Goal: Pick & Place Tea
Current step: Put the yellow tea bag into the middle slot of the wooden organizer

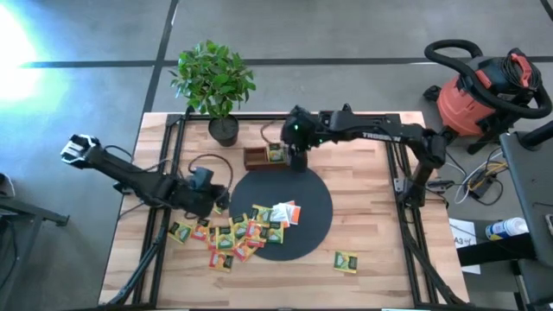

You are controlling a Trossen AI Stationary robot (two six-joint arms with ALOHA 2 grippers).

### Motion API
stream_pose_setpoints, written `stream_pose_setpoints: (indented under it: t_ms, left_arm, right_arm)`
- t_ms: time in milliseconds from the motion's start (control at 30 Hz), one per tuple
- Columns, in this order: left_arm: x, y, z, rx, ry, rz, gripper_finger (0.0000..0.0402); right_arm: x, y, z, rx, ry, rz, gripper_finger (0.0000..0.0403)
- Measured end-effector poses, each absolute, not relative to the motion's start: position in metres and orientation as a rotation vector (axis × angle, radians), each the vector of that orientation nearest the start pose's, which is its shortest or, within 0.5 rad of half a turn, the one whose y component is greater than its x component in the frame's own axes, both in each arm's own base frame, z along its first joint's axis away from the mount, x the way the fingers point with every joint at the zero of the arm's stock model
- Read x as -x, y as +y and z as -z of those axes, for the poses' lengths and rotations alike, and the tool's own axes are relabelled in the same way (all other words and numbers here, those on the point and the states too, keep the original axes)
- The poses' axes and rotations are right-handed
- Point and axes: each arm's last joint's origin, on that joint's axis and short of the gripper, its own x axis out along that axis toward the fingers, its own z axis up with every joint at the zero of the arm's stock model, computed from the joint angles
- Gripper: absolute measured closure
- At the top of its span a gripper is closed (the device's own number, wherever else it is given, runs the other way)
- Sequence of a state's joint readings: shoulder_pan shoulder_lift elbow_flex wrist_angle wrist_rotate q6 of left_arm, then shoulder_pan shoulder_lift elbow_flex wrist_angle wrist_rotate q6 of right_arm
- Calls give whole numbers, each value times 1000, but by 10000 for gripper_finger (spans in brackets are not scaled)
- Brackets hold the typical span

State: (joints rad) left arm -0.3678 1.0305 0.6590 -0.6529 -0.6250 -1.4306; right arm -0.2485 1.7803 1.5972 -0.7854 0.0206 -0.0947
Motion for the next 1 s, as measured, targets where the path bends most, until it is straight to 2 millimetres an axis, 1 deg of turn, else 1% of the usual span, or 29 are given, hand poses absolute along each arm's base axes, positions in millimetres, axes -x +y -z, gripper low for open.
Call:
stream_pose_setpoints:
  t_ms: [100, 167, 267, 367, 500, 667, 800, 900, 1000]
  left_arm:
    - [-178, -48, -204, 805, 688, -776, 319]
    - [-178, -45, -200, 860, 753, -792, 319]
    - [-172, -39, -193, 925, 788, -862, 319]
    - [-165, -32, -183, 992, 780, -930, 319]
    - [-153, -24, -168, 1063, 807, -986, 319]
    - [-138, -19, -149, 1101, 901, -1018, 319]
    - [-132, -16, -140, 1094, 911, -1053, 319]
    - [-133, -15, -137, 1107, 891, -1042, 319]
    - [-138, -16, -137, 1131, 848, -992, 319]
  right_arm:
    - [-370, -75, -285, -56, 1004, 146, 242]
    - [-373, -63, -276, -146, 1019, 74, 241]
    - [-382, -49, -259, -327, 1035, 27, 244]
    - [-394, -35, -245, -406, 1020, 13, 250]
    - [-410, -15, -244, -480, 920, -15, 258]
    - [-429, -4, -237, -595, 823, -9, 261]
    - [-449, 2, -230, -687, 756, -88, 257]
    - [-464, 6, -215, -716, 775, -105, 259]
    - [-479, 7, -206, -679, 774, -112, 265]
